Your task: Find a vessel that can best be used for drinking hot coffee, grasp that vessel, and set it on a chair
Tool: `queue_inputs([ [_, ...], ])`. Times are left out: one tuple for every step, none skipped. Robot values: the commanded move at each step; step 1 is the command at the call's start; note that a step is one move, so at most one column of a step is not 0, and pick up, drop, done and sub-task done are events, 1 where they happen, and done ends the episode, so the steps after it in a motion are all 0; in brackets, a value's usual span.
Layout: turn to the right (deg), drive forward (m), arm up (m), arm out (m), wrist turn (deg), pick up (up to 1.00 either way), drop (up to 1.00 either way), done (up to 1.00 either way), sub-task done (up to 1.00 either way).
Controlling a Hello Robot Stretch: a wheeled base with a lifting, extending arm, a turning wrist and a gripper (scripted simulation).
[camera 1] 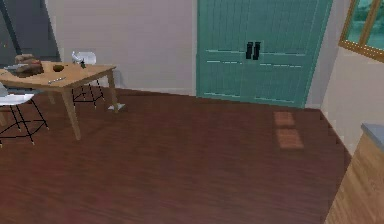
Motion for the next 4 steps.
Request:
queue_inputs([
  [0.0,0.0,0.0,0.0,45.0,0.0,0.0,0.0,0.0],
  [0.0,0.0,0.0,0.0,45.0,0.0,0.0,0.0,0.0],
  [0.0,0.0,0.0,0.0,27.0,0.0,0.0,0.0,0.0],
  [0.0,0.0,-0.16,0.0,0.0,0.0,0.0,0.0,0.0],
])
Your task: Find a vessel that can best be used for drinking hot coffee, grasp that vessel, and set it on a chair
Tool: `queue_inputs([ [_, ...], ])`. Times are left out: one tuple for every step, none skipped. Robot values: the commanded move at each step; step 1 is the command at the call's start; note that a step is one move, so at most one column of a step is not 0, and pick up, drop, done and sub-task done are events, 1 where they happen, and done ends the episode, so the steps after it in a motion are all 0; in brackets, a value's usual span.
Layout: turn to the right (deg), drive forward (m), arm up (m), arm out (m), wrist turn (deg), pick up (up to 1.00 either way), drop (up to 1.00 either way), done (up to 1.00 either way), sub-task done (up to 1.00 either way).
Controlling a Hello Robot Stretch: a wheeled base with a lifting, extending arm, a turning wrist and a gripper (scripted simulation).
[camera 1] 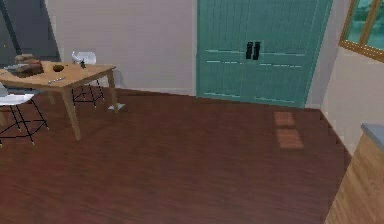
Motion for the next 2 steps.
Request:
queue_inputs([
  [0.0,0.0,0.0,0.0,0.0,1.0,0.0,0.0,0.0],
  [0.0,0.0,0.1,0.0,0.0,0.0,0.0,0.0,0.0],
])
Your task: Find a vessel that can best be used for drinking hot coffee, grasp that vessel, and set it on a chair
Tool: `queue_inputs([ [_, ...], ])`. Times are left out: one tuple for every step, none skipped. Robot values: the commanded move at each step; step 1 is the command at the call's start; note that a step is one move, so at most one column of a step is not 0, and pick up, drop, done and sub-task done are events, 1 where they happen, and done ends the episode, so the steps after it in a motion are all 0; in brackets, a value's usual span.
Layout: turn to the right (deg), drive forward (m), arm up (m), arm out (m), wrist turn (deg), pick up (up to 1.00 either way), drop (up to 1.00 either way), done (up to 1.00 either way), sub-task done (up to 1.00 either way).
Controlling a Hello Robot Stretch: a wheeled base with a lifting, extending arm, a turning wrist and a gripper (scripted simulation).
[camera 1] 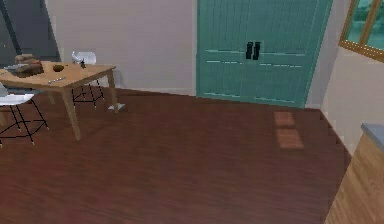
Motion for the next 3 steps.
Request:
queue_inputs([
  [0.0,0.0,0.06,0.0,0.0,0.0,0.0,0.0,0.0],
  [0.0,0.0,0.0,0.0,-45.0,0.0,0.0,0.0,0.0],
  [0.0,0.0,0.0,0.0,-45.0,0.0,0.0,0.0,0.0],
])
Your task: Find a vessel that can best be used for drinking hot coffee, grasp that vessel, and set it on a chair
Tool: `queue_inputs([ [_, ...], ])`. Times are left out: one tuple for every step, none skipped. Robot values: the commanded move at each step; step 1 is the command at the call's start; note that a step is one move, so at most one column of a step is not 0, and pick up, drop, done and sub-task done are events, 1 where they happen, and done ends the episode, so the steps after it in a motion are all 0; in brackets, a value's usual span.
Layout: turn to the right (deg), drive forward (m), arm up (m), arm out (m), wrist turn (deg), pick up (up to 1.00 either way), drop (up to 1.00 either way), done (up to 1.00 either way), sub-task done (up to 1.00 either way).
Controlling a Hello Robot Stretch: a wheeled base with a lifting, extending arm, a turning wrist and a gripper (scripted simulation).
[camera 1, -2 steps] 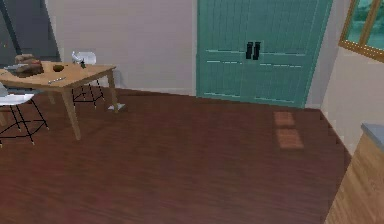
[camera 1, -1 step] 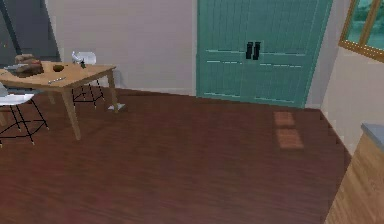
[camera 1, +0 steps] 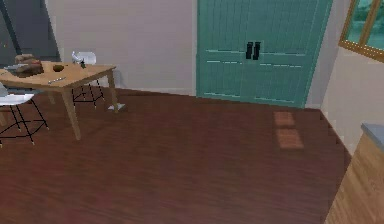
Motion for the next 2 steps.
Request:
queue_inputs([
  [0.0,0.0,0.0,0.0,-21.0,0.0,0.0,0.0,0.0],
  [0.0,0.0,0.0,-0.46,0.0,0.0,0.0,0.0,0.0],
])
